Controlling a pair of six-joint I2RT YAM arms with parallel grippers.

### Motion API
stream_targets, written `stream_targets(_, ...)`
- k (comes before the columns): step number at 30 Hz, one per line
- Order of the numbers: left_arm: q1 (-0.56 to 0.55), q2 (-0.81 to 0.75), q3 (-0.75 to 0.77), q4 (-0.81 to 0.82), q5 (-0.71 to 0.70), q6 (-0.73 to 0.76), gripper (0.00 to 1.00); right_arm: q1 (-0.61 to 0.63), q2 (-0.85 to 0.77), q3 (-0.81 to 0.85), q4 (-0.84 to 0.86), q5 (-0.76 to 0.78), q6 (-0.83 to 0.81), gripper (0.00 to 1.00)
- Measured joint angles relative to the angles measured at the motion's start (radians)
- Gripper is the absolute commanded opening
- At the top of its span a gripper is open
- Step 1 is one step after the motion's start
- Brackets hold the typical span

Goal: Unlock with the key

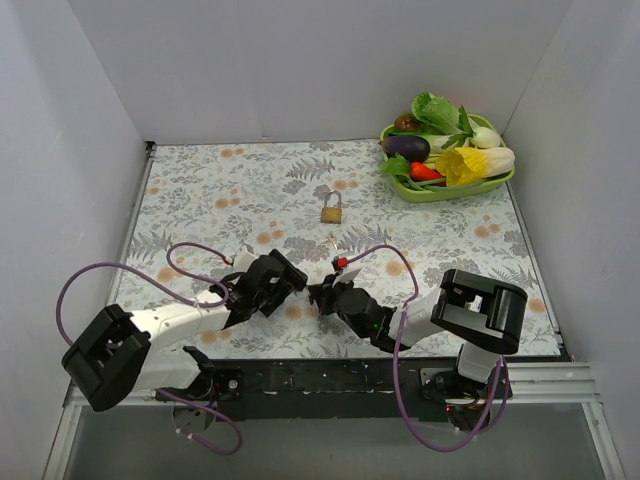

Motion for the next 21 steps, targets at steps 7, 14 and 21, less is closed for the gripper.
stream_targets(7, 0.015, -0.108, -0.003, -0.205, -0.127, 0.012, 0.98, 0.000, 0.003, 0.000, 0.005, 0.001, -0.007, 0.01)
stream_targets(14, 0.093, -0.281, 0.008, -0.331, -0.297, 0.019, 0.98, 0.000, 0.003, 0.000, 0.005, 0.000, -0.021, 0.01)
stream_targets(21, 0.175, -0.473, -0.005, 0.014, -0.319, 0.236, 0.98, -0.004, 0.000, 0.000, 0.003, -0.012, -0.043, 0.01)
